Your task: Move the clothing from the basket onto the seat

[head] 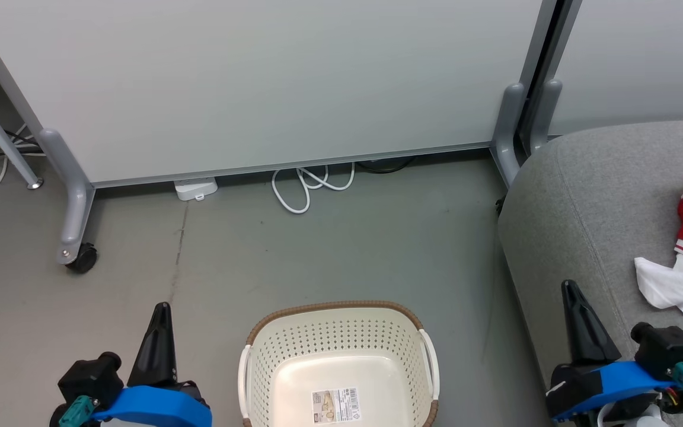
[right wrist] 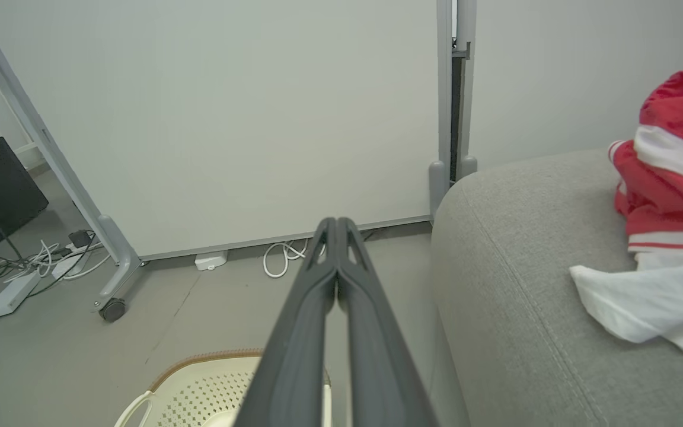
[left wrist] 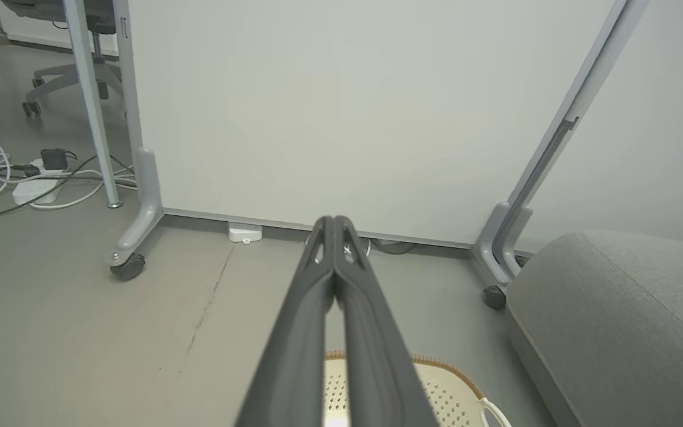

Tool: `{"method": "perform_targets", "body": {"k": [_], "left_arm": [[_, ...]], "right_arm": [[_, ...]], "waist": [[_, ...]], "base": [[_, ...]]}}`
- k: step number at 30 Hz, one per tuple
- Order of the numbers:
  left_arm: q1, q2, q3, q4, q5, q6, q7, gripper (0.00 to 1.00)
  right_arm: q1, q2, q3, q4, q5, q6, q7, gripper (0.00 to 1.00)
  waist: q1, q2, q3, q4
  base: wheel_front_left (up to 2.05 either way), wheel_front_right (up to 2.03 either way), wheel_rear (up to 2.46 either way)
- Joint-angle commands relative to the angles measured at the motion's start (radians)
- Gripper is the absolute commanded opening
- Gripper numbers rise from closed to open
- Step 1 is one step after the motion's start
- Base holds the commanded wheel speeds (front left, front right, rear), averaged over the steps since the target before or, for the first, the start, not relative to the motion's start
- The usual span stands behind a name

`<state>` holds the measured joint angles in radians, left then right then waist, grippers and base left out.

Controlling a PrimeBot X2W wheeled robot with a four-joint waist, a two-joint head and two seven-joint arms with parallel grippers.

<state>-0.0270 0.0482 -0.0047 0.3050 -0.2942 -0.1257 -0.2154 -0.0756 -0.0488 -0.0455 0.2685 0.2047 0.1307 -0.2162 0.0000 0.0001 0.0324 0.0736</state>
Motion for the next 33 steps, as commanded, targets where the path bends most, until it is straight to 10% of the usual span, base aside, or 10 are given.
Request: {"method": "perform_targets", "body": {"k": [1,33], "left_arm": [[-0.026,0.002,0.01,-0.02,-0.035,-0.001,0.006,0.0],[-0.054,0.002,0.055,-0.039,-0.556,-0.003,0.138,0.0]], "right_arm": [[-0.016,-0.002,-0.005,-0.017,0.041,0.0,0.008,0.0],[-0.024,-0.002,-0.029,-0.025,0.596,0.0,0.138,0.0]], "waist": [[0.0,-0.0001,0.0,-0.001],[0.0,-0.0001,-0.008,-0.021]], "base": [[0.0,0.0,0.0],[0.0,0.0,0.0]]}}
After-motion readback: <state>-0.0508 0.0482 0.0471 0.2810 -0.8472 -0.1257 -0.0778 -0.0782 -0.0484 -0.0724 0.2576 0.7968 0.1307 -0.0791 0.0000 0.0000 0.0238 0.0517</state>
